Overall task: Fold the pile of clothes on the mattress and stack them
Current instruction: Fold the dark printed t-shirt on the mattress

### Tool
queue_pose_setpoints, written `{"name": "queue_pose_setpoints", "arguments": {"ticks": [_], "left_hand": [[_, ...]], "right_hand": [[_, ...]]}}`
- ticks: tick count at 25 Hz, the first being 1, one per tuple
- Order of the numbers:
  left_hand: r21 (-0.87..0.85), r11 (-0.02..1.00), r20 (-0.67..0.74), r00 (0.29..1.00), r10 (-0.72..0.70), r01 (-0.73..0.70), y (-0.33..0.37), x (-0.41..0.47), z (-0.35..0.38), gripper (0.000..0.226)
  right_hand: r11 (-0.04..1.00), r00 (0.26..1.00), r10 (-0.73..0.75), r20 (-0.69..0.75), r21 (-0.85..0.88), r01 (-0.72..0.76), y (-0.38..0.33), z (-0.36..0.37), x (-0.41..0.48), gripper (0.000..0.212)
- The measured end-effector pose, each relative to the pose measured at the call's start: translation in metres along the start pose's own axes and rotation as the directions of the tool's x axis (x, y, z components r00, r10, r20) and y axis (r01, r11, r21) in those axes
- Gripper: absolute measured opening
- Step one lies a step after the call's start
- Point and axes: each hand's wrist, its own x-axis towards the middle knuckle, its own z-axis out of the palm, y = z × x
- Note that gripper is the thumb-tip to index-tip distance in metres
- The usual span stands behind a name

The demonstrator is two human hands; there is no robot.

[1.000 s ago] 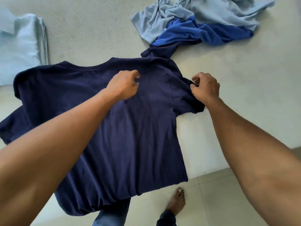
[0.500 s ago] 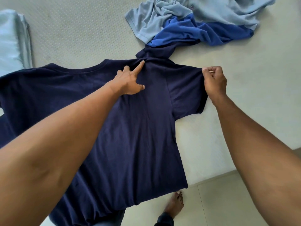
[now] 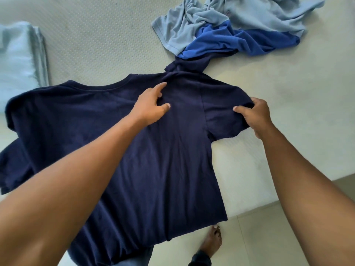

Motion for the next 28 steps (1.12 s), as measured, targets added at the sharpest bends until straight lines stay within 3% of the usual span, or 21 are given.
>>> {"name": "queue_pose_setpoints", "arguments": {"ticks": [2,3,5,7,8,10,11,13,15,17,19,20,21,22,24,26,28], "left_hand": [[-0.242,0.969,-0.196,0.981,0.0,-0.049,-0.012,-0.034,0.0,0.047],[-0.387,0.922,-0.216,0.974,-0.068,-0.021,-0.016,-0.05,0.0,0.038],[-0.663,0.736,-0.1,0.959,-0.266,0.136,-0.024,-0.072,0.003,0.024],[-0.795,0.511,0.086,0.895,-0.438,0.327,-0.036,-0.081,0.004,0.029],[-0.814,0.412,0.177,0.85,-0.496,0.41,-0.042,-0.083,0.004,0.042],[-0.831,0.267,0.293,0.793,-0.535,0.488,-0.056,-0.083,0.004,0.061],[-0.841,0.238,0.305,0.789,-0.533,0.486,-0.063,-0.083,0.003,0.063],[-0.84,0.289,0.261,0.808,-0.528,0.459,-0.069,-0.082,0.005,0.053],[-0.806,0.41,0.155,0.821,-0.55,0.427,-0.069,-0.082,0.01,0.036],[-0.749,0.52,0.061,0.824,-0.564,0.411,-0.071,-0.079,0.015,0.026],[-0.652,0.65,-0.079,0.818,-0.569,0.39,-0.068,-0.082,0.016,0.032],[-0.488,0.799,-0.247,0.823,-0.512,0.351,-0.066,-0.085,0.016,0.043],[-0.211,0.931,-0.424,0.83,-0.362,0.299,-0.065,-0.087,0.017,0.053],[0.08,0.973,-0.51,0.847,-0.147,0.217,-0.065,-0.088,0.017,0.058],[0.408,0.913,-0.376,0.911,0.168,0.0,-0.065,-0.084,0.015,0.055],[0.497,0.857,-0.206,0.941,0.268,-0.135,-0.07,-0.074,0.015,0.036],[0.468,0.87,-0.266,0.914,0.308,-0.157,-0.075,-0.069,0.011,0.02]], "right_hand": [[0.971,0.976,-0.165,-0.139,-0.195,0.136,-0.029,0.004,-0.021,0.018],[0.927,0.945,-0.286,-0.16,-0.296,0.23,-0.049,0.01,-0.038,0.021],[0.827,0.886,-0.459,-0.073,-0.399,0.396,-0.09,0.04,-0.078,0.025],[0.869,0.896,-0.424,0.129,-0.22,0.443,-0.113,0.082,-0.119,0.036],[0.929,0.917,-0.345,0.198,-0.067,0.364,-0.115,0.097,-0.132,0.042],[0.961,0.958,-0.272,0.092,0.074,0.266,-0.099,0.112,-0.133,0.035],[0.959,0.959,-0.283,0.005,0.021,0.283,-0.087,0.113,-0.126,0.026],[0.943,0.956,-0.286,-0.065,-0.197,0.269,-0.06,0.107,-0.115,0.014],[0.919,0.948,-0.316,-0.036,-0.258,0.297,-0.04,0.112,-0.118,0.016],[0.85,0.881,-0.472,0.035,-0.244,0.466,-0.031,0.125,-0.122,0.032],[0.699,0.774,-0.592,0.226,-0.334,0.632,-0.028,0.138,-0.118,0.061],[0.598,0.727,-0.601,0.331,-0.417,0.684,-0.028,0.144,-0.115,0.071],[0.504,0.701,-0.586,0.405,-0.496,0.707,-0.027,0.15,-0.113,0.073],[0.446,0.699,-0.572,0.429,-0.552,0.704,-0.026,0.154,-0.111,0.064],[0.444,0.705,-0.608,0.365,-0.58,0.683,-0.019,0.159,-0.114,0.034],[0.504,0.705,-0.664,0.248,-0.548,0.668,-0.009,0.159,-0.123,0.02],[0.546,0.696,-0.7,0.162,-0.507,0.667,0.002,0.156,-0.134,0.019]]}}
